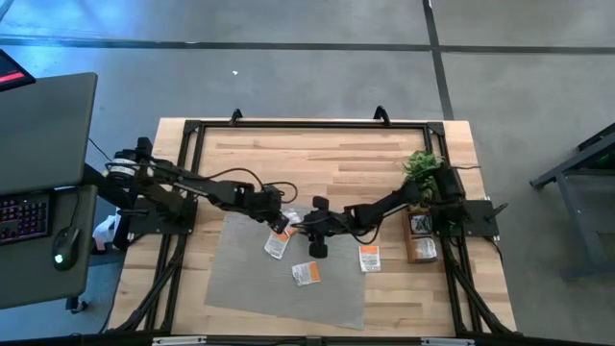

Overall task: Pick & Place Tea
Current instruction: Put the white tea bag into the bottom section of the wooden organizer

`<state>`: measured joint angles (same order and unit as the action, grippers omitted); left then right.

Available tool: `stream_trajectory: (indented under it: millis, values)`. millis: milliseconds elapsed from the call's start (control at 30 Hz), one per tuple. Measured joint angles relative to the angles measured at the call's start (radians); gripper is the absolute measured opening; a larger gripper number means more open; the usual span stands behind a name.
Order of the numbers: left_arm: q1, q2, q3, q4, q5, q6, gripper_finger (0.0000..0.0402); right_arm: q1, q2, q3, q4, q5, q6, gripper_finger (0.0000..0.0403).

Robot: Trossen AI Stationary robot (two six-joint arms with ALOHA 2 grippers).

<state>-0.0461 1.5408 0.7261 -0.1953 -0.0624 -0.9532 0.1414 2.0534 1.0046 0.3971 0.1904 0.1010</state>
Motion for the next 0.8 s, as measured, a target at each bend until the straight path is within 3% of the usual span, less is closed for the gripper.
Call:
stream_trajectory:
  millis: [233, 500, 633, 800]
  values:
    - [0.014, 0.063, 0.000, 0.079, 0.033, 0.005, 0.0140, -0.014, 0.023, 0.005, -0.002, -0.016, 0.036, 0.0129]
    - [0.013, 0.079, 0.000, 0.132, 0.004, 0.064, 0.0135, -0.031, 0.027, 0.005, -0.013, -0.062, 0.053, 0.0129]
    - [0.013, 0.082, 0.000, 0.146, 0.003, 0.092, 0.0100, -0.031, 0.028, 0.004, -0.013, -0.062, 0.051, 0.0129]
    - [0.013, 0.082, 0.000, 0.145, 0.008, 0.092, 0.0030, -0.030, 0.029, 0.003, -0.009, -0.046, 0.048, 0.0129]
